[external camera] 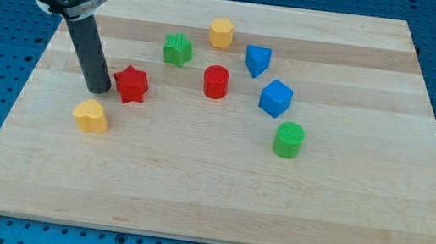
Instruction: Nudge the red star
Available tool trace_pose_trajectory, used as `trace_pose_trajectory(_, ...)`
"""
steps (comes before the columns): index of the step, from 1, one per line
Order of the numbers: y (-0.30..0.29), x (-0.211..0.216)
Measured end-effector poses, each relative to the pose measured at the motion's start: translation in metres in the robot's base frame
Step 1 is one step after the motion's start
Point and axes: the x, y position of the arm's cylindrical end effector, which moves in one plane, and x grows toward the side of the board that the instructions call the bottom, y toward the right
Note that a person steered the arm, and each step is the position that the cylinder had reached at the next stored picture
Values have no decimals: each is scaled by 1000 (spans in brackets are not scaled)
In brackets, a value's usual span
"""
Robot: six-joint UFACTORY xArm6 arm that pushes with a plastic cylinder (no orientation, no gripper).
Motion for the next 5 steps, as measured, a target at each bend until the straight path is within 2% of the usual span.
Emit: trace_pose_trajectory(5, 3, 11)
